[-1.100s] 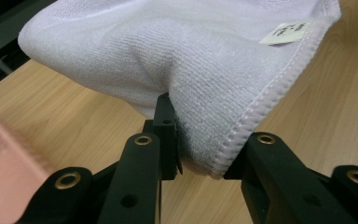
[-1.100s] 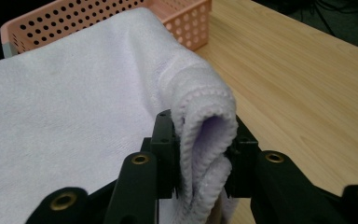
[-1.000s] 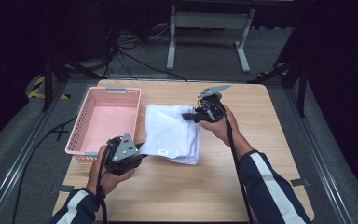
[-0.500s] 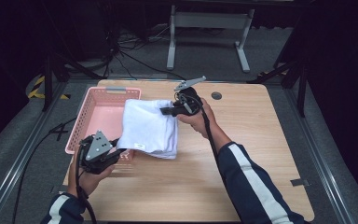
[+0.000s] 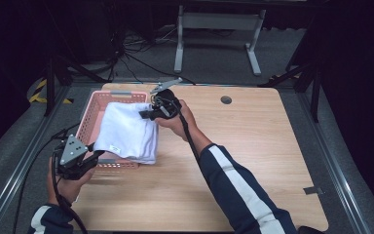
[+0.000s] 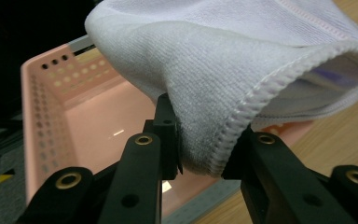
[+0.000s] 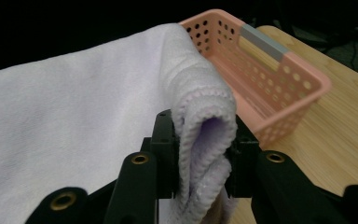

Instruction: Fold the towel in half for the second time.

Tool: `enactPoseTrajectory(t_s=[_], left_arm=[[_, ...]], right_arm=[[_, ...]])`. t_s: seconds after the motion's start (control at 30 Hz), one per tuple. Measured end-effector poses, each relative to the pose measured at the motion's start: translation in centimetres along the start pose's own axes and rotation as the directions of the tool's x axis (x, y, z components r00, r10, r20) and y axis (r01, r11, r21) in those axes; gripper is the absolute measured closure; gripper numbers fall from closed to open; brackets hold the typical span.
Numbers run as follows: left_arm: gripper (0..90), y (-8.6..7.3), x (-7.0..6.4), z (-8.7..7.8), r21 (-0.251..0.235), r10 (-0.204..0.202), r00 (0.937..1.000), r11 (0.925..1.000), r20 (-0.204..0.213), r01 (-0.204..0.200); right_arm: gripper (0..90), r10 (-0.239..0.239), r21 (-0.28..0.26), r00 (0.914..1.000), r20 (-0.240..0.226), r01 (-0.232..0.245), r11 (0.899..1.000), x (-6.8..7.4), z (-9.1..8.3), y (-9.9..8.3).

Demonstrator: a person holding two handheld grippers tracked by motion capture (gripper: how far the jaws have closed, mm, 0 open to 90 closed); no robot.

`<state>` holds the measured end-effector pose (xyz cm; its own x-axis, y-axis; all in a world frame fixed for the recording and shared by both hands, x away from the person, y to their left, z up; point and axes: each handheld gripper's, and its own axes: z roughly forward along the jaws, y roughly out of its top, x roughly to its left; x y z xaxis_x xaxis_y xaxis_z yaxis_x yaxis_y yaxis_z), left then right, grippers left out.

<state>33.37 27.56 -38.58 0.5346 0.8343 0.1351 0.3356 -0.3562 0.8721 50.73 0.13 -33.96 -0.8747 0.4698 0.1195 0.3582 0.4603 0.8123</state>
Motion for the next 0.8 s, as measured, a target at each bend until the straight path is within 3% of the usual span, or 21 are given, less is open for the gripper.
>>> enactPoseTrajectory(t_s=[0.13, 0.33, 0.43, 0.6, 0.67, 0.8], left_arm=[[74.2, -0.8, 1.2, -0.1, 0.014, -0.025, 0.9984, 0.9996, -0.050, 0.026], [74.3, -1.3, 2.3, 0.3, 0.055, -0.007, 0.9933, 0.9984, -0.115, 0.014], [74.2, -1.9, 3.0, 0.9, 0.062, -0.048, 0.9933, 0.9966, -0.105, 0.055], [71.8, -2.6, 3.8, 1.7, 0.124, -0.057, 0.9929, 0.9898, -0.104, 0.070], [70.2, -2.9, 3.8, 1.9, 0.132, -0.056, 0.9942, 0.9889, -0.092, 0.068], [60.1, -3.0, 3.8, 2.5, 0.133, -0.096, 0.9865, 0.9846, -0.132, 0.114]], right_arm=[[69.9, -0.019, 0.004, 0.9998, -0.004, 0.019, 1.000, 0.7, 1.5, 1.2], [69.7, -0.014, 0.010, 0.9999, -0.001, 0.014, 1.000, 0.7, 3.8, 2.3], [69.1, -0.007, 0.008, 1.0000, 0.005, 0.007, 1.000, 0.5, 4.8, 2.2], [65.8, 0.004, 0.020, 0.9998, 0.020, -0.004, 1.000, 0.3, 6.5, 1.3], [60.4, 0.004, 0.043, 0.9998, 0.019, -0.005, 0.999, 0.1, 6.9, 0.9], [45.6, 0.013, 0.052, 0.9995, 0.029, -0.015, 0.999, -0.6, 6.8, 0.4]])
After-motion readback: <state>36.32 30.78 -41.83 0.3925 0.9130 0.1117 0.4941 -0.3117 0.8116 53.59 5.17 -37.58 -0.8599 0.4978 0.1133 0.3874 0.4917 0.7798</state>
